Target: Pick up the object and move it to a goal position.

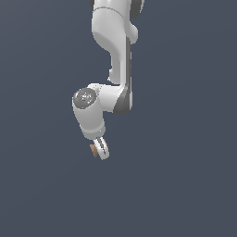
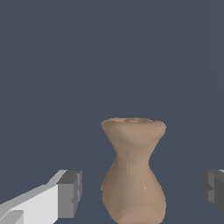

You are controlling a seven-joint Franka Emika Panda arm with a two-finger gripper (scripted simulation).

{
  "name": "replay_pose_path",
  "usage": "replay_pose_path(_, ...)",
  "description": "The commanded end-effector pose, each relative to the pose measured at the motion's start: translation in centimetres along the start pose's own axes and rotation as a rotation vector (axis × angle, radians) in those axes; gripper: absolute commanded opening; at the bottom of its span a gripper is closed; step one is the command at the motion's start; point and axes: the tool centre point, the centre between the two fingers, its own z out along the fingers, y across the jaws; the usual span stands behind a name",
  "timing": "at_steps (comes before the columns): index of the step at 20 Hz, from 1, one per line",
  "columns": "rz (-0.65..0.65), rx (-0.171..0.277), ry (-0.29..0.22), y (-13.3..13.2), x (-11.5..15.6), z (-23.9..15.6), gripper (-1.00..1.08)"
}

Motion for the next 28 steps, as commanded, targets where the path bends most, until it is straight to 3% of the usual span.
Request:
replay_pose_path(1,0.002,-0.001,-0.001,0.1,0.0,1.4,1.00)
replay_pose_path(10,0.004,-0.001,-0.001,0.0,0.0,3.7,1.00)
replay_pose_path(11,0.004,-0.001,-0.001,0.0,0.0,3.7,-1.00)
replay_pose_path(22,0.004,-0.001,0.000,0.0,0.0,3.7,-1.00)
replay_pose_path(28,0.004,-0.001,0.000,-1.2,-1.4,2.6,-1.00)
